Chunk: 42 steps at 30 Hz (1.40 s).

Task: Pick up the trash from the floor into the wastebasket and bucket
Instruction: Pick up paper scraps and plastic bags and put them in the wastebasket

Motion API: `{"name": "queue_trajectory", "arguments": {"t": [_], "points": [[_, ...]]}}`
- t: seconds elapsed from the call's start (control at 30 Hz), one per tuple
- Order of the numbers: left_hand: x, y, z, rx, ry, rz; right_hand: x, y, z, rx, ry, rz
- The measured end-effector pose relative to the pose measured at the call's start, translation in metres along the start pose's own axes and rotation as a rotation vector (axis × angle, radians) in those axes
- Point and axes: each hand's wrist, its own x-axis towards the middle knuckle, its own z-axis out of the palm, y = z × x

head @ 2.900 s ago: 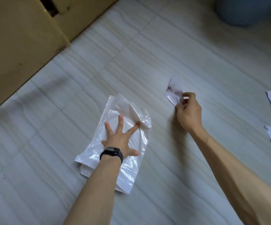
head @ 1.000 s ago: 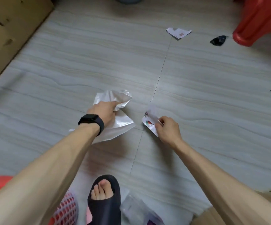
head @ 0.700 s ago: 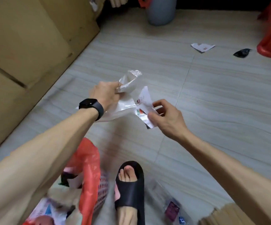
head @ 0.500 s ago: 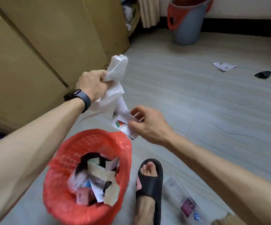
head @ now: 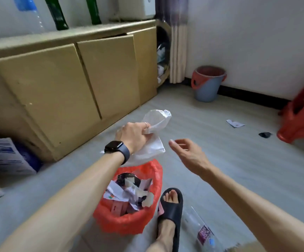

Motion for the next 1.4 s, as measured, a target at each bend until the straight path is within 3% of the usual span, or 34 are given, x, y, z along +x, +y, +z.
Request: {"name": "queue_trajectory", "arguments": {"t": [0.1, 0.23, 0.37, 0.5, 0.63, 0.73, 0.8, 0.9, 1.03, 1.23, 1.3, 1.4], "points": [[-0.022, 0.050, -0.003, 0.134, 0.003, 0.228, -0.029, -0.016, -0.043, 0.072, 0.133, 0.047], [-0.048, 0.121, -0.007, 0.237, 0.150, 0.612, -0.079, -0.031, -0.098, 0.260, 0.257, 0.130], [-0.079, 0.178, -0.013, 0.210, 0.048, 0.815, -0.129, -0.020, -0.137, 0.208, 0.503, 0.101], [-0.090, 0.204, -0.023, -0.106, -0.155, 0.714, -0.175, -0.006, -0.172, 0.186, 0.593, 0.090], [-0.071, 0.213, -0.028, -0.479, -0.048, 0.407, -0.211, 0.016, -0.188, 0.269, 0.521, 0.065], [-0.064, 0.219, -0.024, -0.748, -0.382, 0.106, -0.227, 0.032, -0.191, 0.310, 0.370, 0.064], [-0.073, 0.215, -0.014, -0.867, -0.582, 0.001, -0.227, 0.043, -0.195, 0.327, 0.328, 0.080], [-0.085, 0.199, 0.002, -0.846, -0.700, 0.067, -0.219, 0.051, -0.195, 0.347, 0.283, 0.099], [-0.082, 0.180, 0.021, -0.911, -0.584, 0.072, -0.210, 0.056, -0.188, 0.348, 0.227, 0.133], [-0.071, 0.162, 0.020, -0.914, -0.563, 0.114, -0.199, 0.067, -0.195, 0.100, 0.437, 0.086], [-0.071, 0.163, 0.021, -0.837, -0.570, 0.149, -0.198, 0.065, -0.193, 0.020, 0.390, 0.071], [-0.073, 0.169, 0.024, -0.717, -0.533, 0.179, -0.197, 0.056, -0.186, 0.174, 0.309, 0.106]]}}
